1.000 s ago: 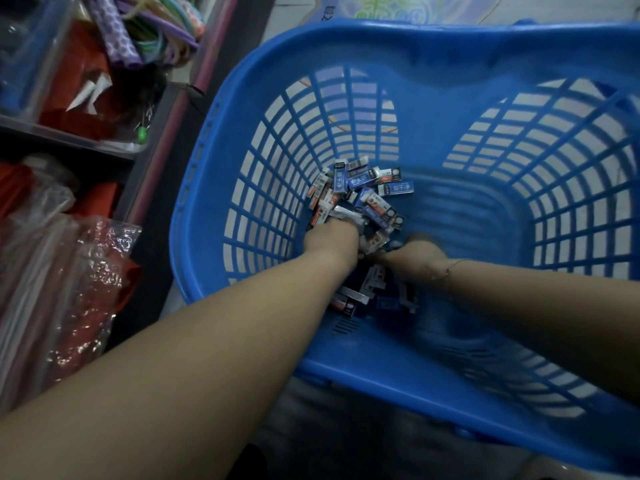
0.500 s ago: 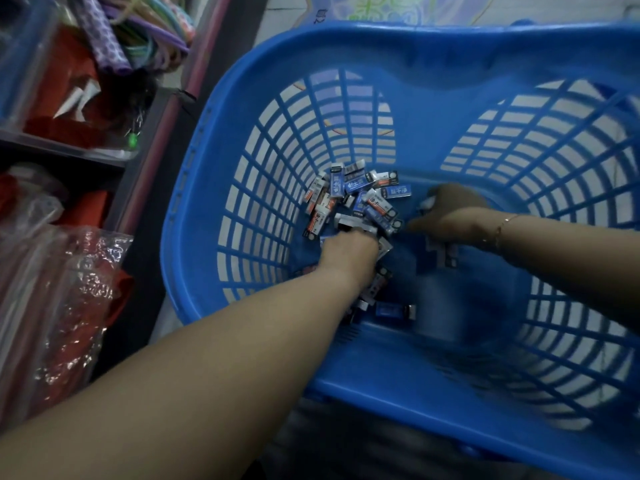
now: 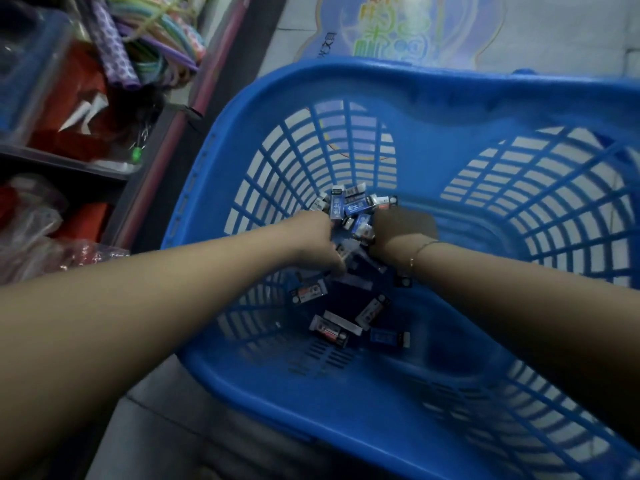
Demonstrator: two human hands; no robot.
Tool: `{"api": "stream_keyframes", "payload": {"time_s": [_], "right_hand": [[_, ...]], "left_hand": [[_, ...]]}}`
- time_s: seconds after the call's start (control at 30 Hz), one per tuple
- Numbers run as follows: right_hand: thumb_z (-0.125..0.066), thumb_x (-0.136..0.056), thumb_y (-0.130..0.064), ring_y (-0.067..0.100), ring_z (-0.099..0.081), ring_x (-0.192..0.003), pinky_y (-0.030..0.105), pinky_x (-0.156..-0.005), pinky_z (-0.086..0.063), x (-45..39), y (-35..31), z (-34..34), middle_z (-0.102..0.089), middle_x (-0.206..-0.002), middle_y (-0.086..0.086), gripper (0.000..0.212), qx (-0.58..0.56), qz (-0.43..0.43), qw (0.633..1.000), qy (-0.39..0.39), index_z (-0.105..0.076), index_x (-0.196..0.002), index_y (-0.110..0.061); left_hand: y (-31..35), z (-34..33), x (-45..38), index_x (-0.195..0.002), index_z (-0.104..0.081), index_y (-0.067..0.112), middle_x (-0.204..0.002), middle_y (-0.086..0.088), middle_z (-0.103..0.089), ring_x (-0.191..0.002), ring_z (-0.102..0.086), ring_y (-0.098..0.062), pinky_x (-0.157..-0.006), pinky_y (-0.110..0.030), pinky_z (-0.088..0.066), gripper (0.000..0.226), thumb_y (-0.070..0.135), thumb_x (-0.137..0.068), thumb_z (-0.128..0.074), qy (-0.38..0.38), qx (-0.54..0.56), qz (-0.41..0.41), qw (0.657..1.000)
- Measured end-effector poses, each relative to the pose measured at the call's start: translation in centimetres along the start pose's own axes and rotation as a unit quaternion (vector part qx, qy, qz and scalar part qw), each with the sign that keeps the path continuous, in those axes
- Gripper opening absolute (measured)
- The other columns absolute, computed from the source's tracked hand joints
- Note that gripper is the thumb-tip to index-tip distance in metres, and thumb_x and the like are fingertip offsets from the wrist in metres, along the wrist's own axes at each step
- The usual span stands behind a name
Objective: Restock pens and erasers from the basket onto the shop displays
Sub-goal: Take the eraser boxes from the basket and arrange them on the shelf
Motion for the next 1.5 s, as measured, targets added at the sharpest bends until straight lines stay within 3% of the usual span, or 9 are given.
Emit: {"api": "stream_keyframes", "payload": {"time_s": [0.17,0.4,0.57,0.77,0.97,1.13,1.33,1.4,1.5], "right_hand": [[-0.068,-0.081,-0.038,0.029,-0.057,-0.078,0.028,-0.063,-0.037,4.0,1.7,6.6,-0.054,-0.077,0.011,0.032,-0.244,-0.066,0.967,-0.033,-0.053,-0.071,-0.011],[-0.072,-0.079,-0.023,0.009,-0.049,-0.036,0.012,-0.034,-0.032,21.1,-6.4,33.1,-0.054,-0.044,-0.001,0.024,-0.584,0.005,0.811,-0.034,-0.061,-0.061,-0.010],[-0.074,-0.078,-0.015,0.009,-0.058,-0.044,0.017,-0.040,-0.043,36.9,-16.9,54.5,-0.061,-0.053,-0.003,0.011,-0.543,0.208,0.782,-0.225,-0.065,-0.076,-0.009],[-0.074,-0.079,-0.014,-0.004,-0.051,-0.040,0.009,-0.041,-0.036,52.7,-29.9,69.0,-0.060,-0.048,-0.015,0.008,-0.368,0.393,0.809,-0.236,-0.069,-0.080,-0.020],[-0.074,-0.078,-0.021,0.004,-0.060,-0.053,0.014,-0.049,-0.044,64.5,-40.6,71.5,-0.069,-0.063,-0.005,0.004,-0.316,0.494,0.717,-0.377,-0.075,-0.076,-0.024],[-0.070,-0.080,-0.014,0.014,-0.056,-0.057,0.021,-0.051,-0.044,71.5,-47.2,68.0,-0.062,-0.064,0.008,0.010,-0.340,0.499,0.718,-0.347,-0.067,-0.072,-0.009],[-0.072,-0.081,-0.016,0.009,-0.052,-0.047,0.018,-0.045,-0.041,76.1,-53.1,64.3,-0.061,-0.056,0.000,0.002,-0.318,0.504,0.708,-0.378,-0.071,-0.079,-0.017],[-0.073,-0.079,-0.013,0.003,-0.054,-0.045,0.011,-0.043,-0.040,76.9,-54.2,63.1,-0.062,-0.054,-0.009,0.008,-0.324,0.506,0.713,-0.362,-0.071,-0.080,-0.020],[-0.073,-0.079,-0.010,0.013,-0.054,-0.046,0.017,-0.044,-0.040,76.8,-55.2,61.8,-0.064,-0.056,0.002,0.013,-0.356,0.470,0.745,-0.312,-0.070,-0.073,-0.021]], "left_hand": [[-1.5,4.7,7.2,-0.079,-0.068,0.005,-0.055,0.001,-0.059,-0.040,-0.049,-0.010,-0.040,-0.015,-0.035,0.028,0.032,-0.076,-0.077,0.016,0.327,0.021,0.945],[0.5,15.5,34.7,-0.072,-0.068,0.019,-0.056,0.010,-0.063,-0.048,-0.056,0.002,-0.043,-0.014,-0.044,0.016,0.010,-0.070,-0.081,0.225,0.560,0.026,0.797],[0.3,24.9,59.2,-0.081,-0.074,0.013,-0.058,0.006,-0.064,-0.048,-0.055,-0.003,-0.046,-0.016,-0.042,0.013,0.008,-0.071,-0.081,0.283,0.565,0.049,0.773],[-1.9,31.6,83.4,-0.068,-0.066,0.023,-0.053,0.015,-0.061,-0.048,-0.049,0.006,-0.043,-0.009,-0.034,0.015,0.020,-0.071,-0.080,0.422,0.485,0.131,0.755],[-5.5,27.8,97.7,-0.086,-0.072,0.021,-0.080,0.006,-0.069,-0.073,-0.059,-0.003,-0.068,-0.034,-0.052,0.021,0.032,-0.069,-0.078,0.493,0.421,0.247,0.720],[-8.9,22.3,104.8,-0.078,-0.072,0.042,-0.077,0.023,-0.069,-0.073,-0.063,0.009,-0.061,-0.013,-0.048,0.018,0.050,-0.063,-0.079,0.531,0.555,0.208,0.605],[-15.5,17.8,107.6,-0.080,-0.072,0.033,-0.065,0.027,-0.064,-0.066,-0.059,0.007,-0.064,-0.026,-0.043,0.033,0.061,-0.062,-0.075,0.521,0.684,0.261,0.438],[-17.1,17.3,107.8,-0.077,-0.069,0.019,-0.066,0.014,-0.061,-0.063,-0.056,-0.002,-0.060,-0.025,-0.038,0.043,0.058,-0.061,-0.075,0.524,0.688,0.277,0.418],[-18.3,17.2,107.1,-0.074,-0.073,0.031,-0.062,0.019,-0.063,-0.058,-0.055,0.007,-0.058,-0.021,-0.037,0.026,0.056,-0.065,-0.075,0.503,0.712,0.262,0.416]]}}
Point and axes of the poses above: each hand's wrist, its own x-axis away from the middle knuckle, its own z-axis out of the back of the hand, y = z × x, the point moved 2 cm from there along -x, towards the middle knuckle
